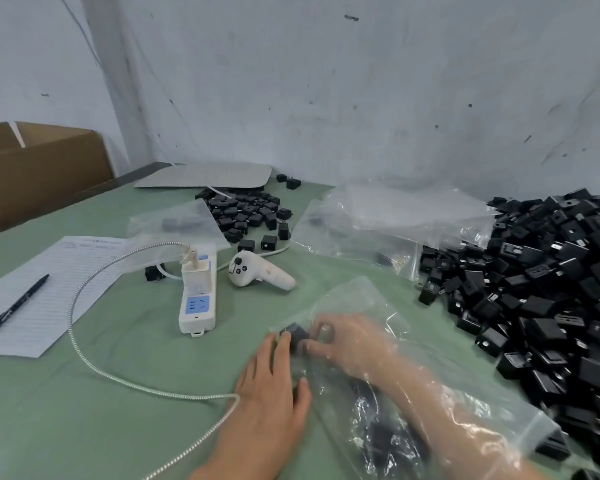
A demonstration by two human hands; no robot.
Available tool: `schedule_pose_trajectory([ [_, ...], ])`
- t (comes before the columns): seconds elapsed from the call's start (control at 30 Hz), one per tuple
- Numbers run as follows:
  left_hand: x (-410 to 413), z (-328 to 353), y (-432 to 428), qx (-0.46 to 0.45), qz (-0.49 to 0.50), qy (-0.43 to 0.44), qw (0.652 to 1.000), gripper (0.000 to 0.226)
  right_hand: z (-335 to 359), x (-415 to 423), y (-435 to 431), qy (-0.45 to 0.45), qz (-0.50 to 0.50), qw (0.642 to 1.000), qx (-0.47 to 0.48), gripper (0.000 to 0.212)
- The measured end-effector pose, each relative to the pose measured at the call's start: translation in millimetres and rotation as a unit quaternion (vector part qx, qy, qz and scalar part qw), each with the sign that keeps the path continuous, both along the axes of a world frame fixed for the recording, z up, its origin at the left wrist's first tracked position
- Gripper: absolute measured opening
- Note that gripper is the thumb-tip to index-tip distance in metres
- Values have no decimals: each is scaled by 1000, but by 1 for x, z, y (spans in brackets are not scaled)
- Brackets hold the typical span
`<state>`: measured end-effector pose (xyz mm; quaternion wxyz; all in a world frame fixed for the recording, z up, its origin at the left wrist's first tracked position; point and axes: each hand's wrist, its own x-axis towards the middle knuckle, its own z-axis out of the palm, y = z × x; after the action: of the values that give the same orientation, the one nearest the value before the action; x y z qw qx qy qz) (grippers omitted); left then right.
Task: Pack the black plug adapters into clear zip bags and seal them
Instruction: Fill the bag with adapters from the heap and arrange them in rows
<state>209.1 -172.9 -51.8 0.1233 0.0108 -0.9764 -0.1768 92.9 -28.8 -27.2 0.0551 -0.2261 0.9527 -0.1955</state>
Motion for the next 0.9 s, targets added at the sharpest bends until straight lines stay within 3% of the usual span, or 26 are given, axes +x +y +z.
schedule_pose_trajectory([
  [0.07, 0, -1, -1, 2, -8, 6, 1000, 68, 2, -3, -2, -9, -1, 1000, -11, 31],
  [0.17, 1, -2, -2, 7, -18, 7, 1000, 67, 10, 1, 4, -88, 40, 992, -82, 15],
  [0.23, 2, -3, -3, 14, -20, -2, 1000, 65, 14, 11, 20, -123, 56, 983, -121, 22],
  [0.3, 3, -4, -3, 14, -12, -19, 1000, 63, 15, 25, 45, -94, 30, 985, -142, 36],
  [0.4, 2, -1, -3, -4, -13, -35, 999, 63, 15, 45, 74, -10, 46, 998, -47, 58],
  [0.57, -1, 12, -3, -70, -46, -30, 996, 65, 10, 66, 83, -4, 93, 995, 27, 60],
  [0.63, -3, 14, -3, -77, -50, -34, 995, 62, 7, 68, 82, -8, 95, 995, 24, 50],
  [0.9, -8, 17, -3, -87, -105, -32, 990, 62, -15, 44, 43, 56, -47, 994, -83, 49],
])
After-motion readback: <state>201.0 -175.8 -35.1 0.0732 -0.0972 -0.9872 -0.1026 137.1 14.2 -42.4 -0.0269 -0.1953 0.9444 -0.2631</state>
